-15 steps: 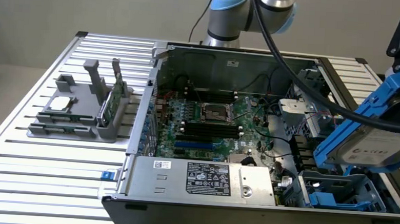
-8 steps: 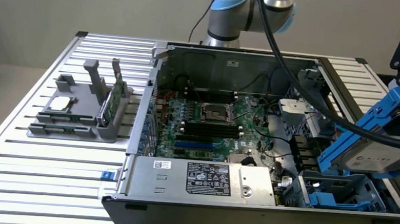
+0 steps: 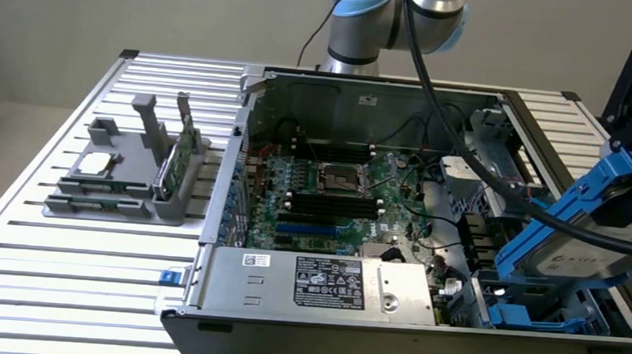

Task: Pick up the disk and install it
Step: 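Pick up the disk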

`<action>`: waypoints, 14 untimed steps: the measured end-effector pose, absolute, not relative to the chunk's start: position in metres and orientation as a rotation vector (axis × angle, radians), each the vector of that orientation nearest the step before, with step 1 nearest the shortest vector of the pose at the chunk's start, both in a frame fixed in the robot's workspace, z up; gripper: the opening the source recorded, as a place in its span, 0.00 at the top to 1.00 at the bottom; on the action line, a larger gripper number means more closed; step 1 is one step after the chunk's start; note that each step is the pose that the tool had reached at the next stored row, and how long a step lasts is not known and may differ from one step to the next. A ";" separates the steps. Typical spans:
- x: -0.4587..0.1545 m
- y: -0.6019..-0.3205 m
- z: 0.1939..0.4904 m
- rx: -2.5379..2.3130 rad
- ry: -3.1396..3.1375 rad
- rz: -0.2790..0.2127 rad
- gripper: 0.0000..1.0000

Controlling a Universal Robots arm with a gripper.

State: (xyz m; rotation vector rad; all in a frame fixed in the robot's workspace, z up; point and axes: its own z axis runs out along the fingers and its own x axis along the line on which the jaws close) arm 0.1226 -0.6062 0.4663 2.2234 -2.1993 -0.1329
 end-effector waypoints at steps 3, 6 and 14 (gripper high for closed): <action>0.123 -0.606 0.461 2.223 -2.199 -0.133 0.67; 0.123 -0.606 0.455 2.224 -2.198 -0.133 0.67; 0.123 -0.607 0.441 2.229 -2.195 -0.132 0.67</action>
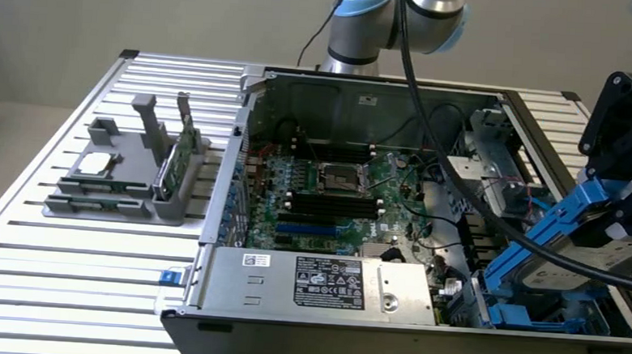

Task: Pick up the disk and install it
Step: 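Pick up the disk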

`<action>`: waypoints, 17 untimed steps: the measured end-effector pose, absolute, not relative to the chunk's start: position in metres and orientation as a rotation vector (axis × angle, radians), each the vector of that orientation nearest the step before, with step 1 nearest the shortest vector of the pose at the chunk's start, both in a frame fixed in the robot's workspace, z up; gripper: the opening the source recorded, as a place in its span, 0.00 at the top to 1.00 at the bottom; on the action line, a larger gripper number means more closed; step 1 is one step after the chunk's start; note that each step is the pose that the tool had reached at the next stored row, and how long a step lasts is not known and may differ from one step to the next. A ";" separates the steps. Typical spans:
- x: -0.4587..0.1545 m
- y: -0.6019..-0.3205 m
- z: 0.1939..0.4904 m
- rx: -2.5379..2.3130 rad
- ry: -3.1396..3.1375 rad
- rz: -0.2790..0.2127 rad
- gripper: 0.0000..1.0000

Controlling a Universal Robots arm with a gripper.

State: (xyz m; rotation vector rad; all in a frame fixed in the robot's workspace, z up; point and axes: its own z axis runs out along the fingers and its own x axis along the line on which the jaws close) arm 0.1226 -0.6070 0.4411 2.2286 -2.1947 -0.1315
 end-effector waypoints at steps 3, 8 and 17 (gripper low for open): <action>0.123 -0.607 0.437 2.230 -2.195 -0.130 0.67; 0.123 -0.607 0.433 2.230 -2.195 -0.130 0.67; 0.123 -0.606 0.428 2.230 -2.195 -0.130 0.67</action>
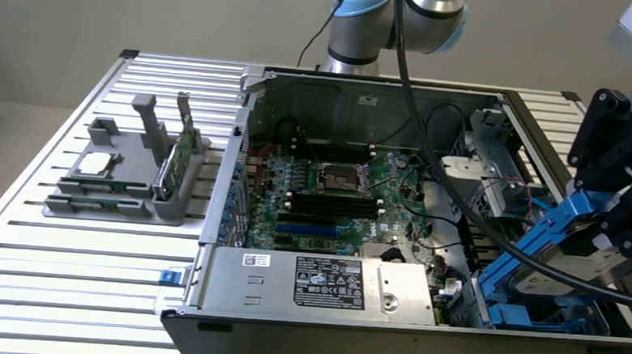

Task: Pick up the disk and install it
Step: 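Pick up the disk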

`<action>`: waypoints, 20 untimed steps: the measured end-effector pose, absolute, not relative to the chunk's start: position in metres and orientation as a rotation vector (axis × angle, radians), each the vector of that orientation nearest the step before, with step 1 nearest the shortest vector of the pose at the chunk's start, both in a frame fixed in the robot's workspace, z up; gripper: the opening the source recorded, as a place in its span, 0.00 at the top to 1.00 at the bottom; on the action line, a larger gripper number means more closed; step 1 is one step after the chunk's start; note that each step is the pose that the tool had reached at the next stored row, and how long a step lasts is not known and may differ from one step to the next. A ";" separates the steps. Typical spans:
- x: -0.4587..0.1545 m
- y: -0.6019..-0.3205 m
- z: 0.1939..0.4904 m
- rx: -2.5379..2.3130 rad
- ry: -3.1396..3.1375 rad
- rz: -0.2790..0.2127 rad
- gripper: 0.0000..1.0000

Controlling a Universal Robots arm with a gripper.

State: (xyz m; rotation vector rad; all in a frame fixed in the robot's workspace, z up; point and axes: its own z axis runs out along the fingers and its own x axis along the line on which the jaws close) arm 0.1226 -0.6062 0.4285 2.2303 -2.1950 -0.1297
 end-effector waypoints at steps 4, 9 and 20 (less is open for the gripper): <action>0.123 -0.605 0.427 2.230 -2.195 -0.130 0.67; 0.123 -0.603 0.425 2.230 -2.195 -0.130 0.67; 0.123 -0.601 0.419 2.230 -2.195 -0.129 0.67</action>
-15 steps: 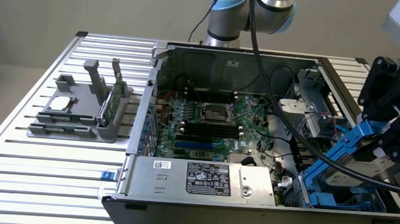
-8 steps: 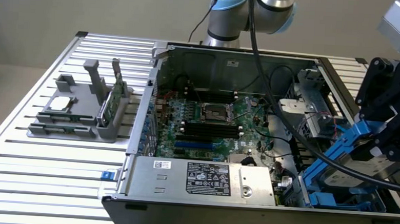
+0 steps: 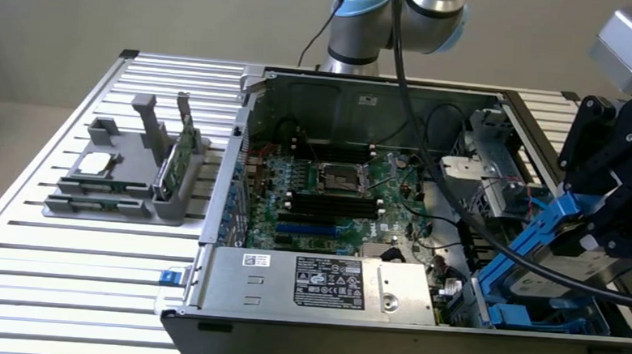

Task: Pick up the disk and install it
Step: 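Pick up the disk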

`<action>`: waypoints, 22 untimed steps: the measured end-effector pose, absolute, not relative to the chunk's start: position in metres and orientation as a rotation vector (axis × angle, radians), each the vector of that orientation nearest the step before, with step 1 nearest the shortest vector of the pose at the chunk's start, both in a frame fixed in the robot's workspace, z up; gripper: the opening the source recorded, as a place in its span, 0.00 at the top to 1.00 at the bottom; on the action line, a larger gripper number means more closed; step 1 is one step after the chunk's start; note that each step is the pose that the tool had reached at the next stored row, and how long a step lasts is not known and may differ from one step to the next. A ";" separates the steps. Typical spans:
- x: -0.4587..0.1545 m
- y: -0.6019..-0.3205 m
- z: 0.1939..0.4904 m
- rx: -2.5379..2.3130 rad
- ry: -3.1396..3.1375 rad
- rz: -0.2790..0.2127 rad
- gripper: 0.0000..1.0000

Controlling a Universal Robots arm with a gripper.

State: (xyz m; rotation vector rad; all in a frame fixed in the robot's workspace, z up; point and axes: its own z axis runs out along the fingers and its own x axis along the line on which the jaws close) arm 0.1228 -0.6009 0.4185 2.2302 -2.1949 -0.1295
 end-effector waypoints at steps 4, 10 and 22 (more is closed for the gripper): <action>0.123 -0.601 0.414 2.230 -2.195 -0.130 0.67; 0.123 -0.601 0.406 2.231 -2.195 -0.129 0.67; 0.122 -0.601 0.384 2.235 -2.200 -0.118 0.67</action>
